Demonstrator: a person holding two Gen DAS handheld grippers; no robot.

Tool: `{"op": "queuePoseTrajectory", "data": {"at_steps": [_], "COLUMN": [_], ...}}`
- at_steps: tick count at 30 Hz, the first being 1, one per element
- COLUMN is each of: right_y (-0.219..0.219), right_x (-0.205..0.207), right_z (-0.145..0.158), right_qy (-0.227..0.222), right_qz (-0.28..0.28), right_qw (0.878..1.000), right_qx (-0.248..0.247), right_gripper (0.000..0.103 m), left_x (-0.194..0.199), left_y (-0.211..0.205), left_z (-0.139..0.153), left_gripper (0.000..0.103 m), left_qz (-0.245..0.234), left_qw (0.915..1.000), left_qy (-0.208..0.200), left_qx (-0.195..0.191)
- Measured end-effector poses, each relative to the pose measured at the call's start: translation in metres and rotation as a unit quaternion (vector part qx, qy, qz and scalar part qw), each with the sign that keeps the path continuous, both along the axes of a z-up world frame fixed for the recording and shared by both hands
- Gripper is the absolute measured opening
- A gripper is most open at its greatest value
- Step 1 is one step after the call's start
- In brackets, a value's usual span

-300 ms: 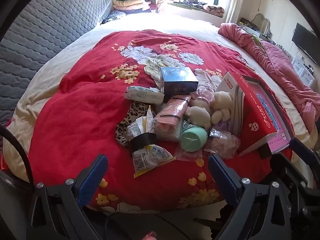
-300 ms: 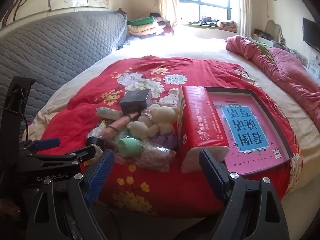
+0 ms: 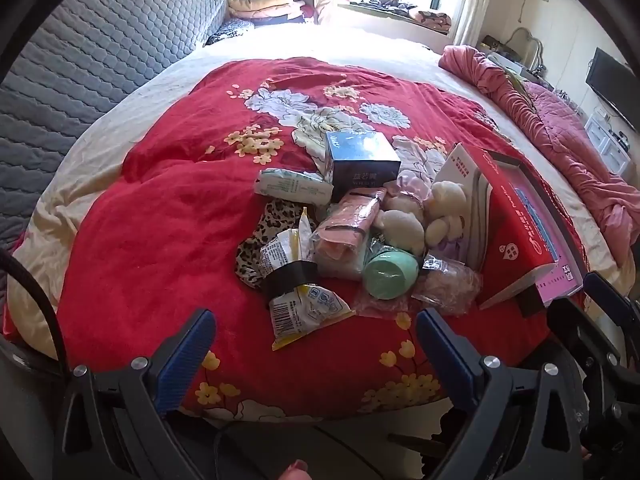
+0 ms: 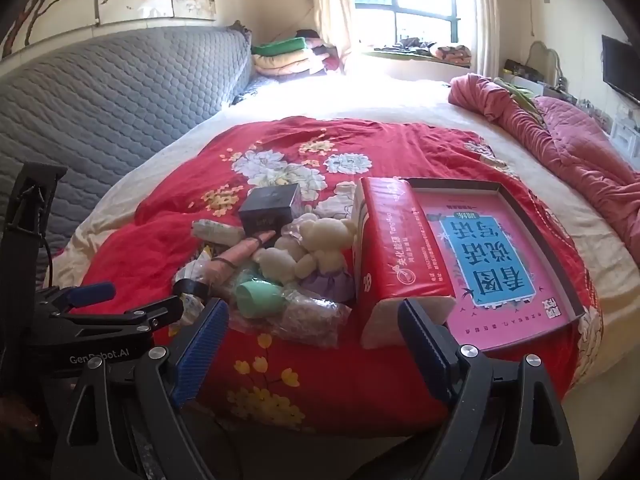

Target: Organize soft objects

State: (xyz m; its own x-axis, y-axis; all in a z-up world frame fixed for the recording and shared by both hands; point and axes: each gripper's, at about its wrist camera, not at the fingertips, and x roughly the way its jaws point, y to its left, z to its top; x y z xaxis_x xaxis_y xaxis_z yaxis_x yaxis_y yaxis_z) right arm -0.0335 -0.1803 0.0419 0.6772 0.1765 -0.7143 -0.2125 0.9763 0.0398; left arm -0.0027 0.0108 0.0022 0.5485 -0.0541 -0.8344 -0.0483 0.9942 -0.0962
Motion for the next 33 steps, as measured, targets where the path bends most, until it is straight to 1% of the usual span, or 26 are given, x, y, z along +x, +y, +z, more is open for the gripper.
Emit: {"op": "queuePoseTrajectory", "data": {"at_steps": [1,9,33], "right_y": [-0.0042,-0.0069,-0.0060], "right_x": [-0.0021,-0.0013,-0.0034], "right_z": [-0.0042,-0.0035,-0.0022], "right_qy": [-0.002,-0.002,-0.004], "right_qz": [0.001,-0.014,-0.017], "right_qw": [1.000,1.000,1.000], "right_qx": [0.003,-0.001,-0.004], "right_gripper": [0.087,0.087,0.087], "left_x": [-0.0001,-0.0036,-0.0038], "left_y": [-0.0006,-0.0053,-0.0035], "left_z": [0.0000,0.0037,0.0066], "left_gripper": [0.101,0.101,0.101], "left_qz": [-0.001,-0.008,-0.009], "left_qw": [1.0000,0.9999,0.9999], "left_qy": [0.000,-0.004,-0.004], "left_qx": [-0.001,0.004,0.005]}}
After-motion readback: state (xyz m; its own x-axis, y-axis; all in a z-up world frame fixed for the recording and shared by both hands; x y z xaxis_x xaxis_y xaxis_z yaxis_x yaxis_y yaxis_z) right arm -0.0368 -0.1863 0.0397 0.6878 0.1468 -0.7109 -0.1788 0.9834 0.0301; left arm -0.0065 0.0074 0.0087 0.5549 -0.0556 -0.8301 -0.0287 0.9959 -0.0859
